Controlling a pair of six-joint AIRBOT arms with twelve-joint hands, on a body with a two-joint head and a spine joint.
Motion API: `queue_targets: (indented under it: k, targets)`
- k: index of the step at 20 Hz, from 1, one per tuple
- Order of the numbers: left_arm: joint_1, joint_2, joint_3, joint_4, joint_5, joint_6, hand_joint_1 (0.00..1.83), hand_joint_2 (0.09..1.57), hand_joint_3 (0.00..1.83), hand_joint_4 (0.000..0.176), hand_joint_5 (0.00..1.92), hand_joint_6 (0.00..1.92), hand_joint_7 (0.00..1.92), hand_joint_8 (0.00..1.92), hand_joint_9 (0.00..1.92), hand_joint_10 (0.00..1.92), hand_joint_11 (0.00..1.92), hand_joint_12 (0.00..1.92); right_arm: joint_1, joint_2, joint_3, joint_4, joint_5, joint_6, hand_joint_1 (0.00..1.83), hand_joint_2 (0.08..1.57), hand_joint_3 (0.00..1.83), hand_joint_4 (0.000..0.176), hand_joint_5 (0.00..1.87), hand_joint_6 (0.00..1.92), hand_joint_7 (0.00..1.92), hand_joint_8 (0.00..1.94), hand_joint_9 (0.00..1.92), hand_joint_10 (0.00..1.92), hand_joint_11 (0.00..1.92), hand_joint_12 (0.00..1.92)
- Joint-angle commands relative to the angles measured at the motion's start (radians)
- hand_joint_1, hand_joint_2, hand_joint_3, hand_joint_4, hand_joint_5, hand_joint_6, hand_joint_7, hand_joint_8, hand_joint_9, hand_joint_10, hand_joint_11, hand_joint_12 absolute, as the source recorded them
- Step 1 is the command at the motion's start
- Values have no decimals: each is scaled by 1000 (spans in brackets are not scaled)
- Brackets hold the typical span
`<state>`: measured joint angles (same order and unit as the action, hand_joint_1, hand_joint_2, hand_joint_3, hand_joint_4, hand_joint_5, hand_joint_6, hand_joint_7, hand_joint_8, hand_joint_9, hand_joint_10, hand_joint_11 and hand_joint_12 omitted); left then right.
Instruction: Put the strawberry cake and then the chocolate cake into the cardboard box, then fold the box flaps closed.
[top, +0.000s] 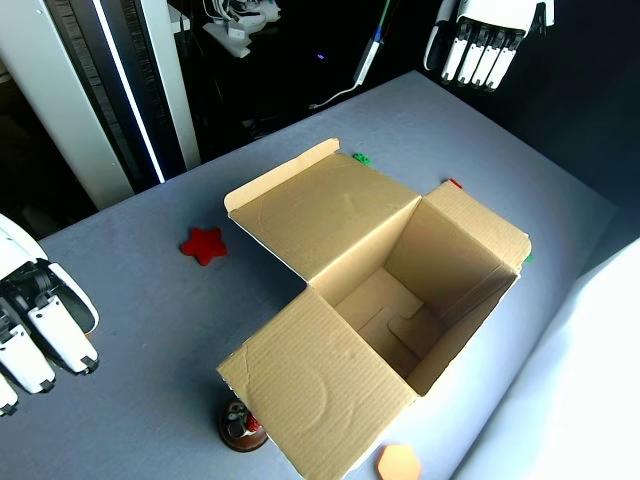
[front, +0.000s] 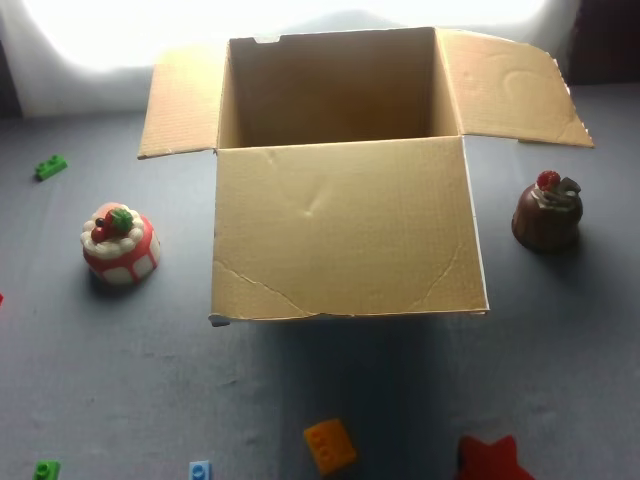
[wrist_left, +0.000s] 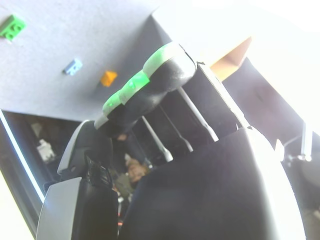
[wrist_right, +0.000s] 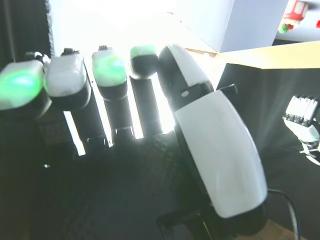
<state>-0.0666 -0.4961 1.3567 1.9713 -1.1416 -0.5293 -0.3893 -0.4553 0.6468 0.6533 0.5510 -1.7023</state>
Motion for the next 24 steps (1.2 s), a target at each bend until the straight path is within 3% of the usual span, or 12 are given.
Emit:
queue_targets:
  k: [1, 3, 6, 8, 13, 14, 15, 17, 20, 22, 23, 24]
  targets:
    - [-12, 8, 1, -80, 3, -2, 282, 1212, 15, 10, 162, 7, 168, 1, 152, 5, 0, 609, 9, 9, 2, -25, 108, 1, 191, 1210, 30, 0, 73, 26, 119, 7, 110, 59, 0, 504]
    - [-12, 8, 2, -76, 0, -3, 266, 1224, 9, 0, 183, 6, 169, 0, 150, 1, 0, 549, 9, 9, 2, -25, 107, 1, 161, 1218, 15, 0, 100, 23, 114, 8, 84, 30, 0, 425]
    - [-12, 8, 1, -64, -3, -5, 348, 1215, 0, 0, 208, 8, 178, 3, 157, 6, 0, 476, 9, 8, 2, -25, 107, 1, 215, 1205, 0, 0, 102, 10, 120, 2, 109, 24, 0, 536]
    - [-12, 8, 2, -57, -3, -6, 387, 1201, 0, 0, 216, 7, 186, 3, 179, 9, 0, 534, 9, 8, 2, -25, 105, 1, 178, 1206, 0, 0, 94, 4, 126, 4, 114, 20, 0, 618]
    - [-20, 6, 5, -29, -4, -7, 451, 1164, 0, 3, 165, 0, 146, 0, 147, 2, 0, 591, 11, 7, 2, -22, 101, 3, 196, 1142, 0, 0, 137, 7, 150, 1, 109, 6, 0, 384]
    - [-20, 6, 5, -28, -8, -7, 441, 1162, 0, 2, 149, 0, 127, 0, 149, 2, 0, 574, 11, 7, 2, -22, 100, 6, 228, 1133, 0, 1, 126, 1, 127, 2, 87, 4, 0, 261]
    - [-20, 6, 5, -24, -15, -10, 451, 1151, 0, 9, 141, 0, 129, 1, 167, 6, 0, 610, 12, 8, 2, -20, 84, 18, 243, 1125, 0, 8, 121, 0, 124, 2, 83, 4, 0, 234]
    - [-25, 3, 8, -19, -22, -12, 473, 1151, 0, 8, 82, 0, 87, 0, 151, 0, 0, 559, 13, 7, 2, -20, 39, 30, 424, 1096, 0, 13, 87, 0, 103, 0, 80, 2, 0, 258]
    - [17, -15, 20, -20, -15, 17, 661, 1104, 0, 46, 29, 1, 49, 1, 112, 1, 0, 515, 14, 1, 2, -21, 33, 40, 621, 1056, 0, 22, 18, 5, 48, 5, 55, 4, 0, 147]
    - [61, -30, 35, -47, -8, 58, 897, 1039, 0, 52, 19, 0, 30, 1, 80, 0, 0, 439, 13, -2, 2, -20, 33, 64, 877, 1006, 0, 36, 22, 6, 49, 4, 58, 5, 0, 149]
    - [87, -38, 45, -79, -2, 75, 928, 1017, 0, 58, 3, 0, 5, 0, 44, 0, 0, 390, 12, -3, 2, 9, 24, 71, 967, 991, 0, 36, 19, 4, 59, 4, 68, 7, 0, 207]
    - [119, -50, 53, -106, 12, 93, 960, 1013, 0, 52, 0, 0, 0, 0, 25, 0, 0, 357, 12, -3, 3, 71, 19, 71, 1018, 981, 0, 31, 22, 4, 65, 3, 72, 7, 0, 248]
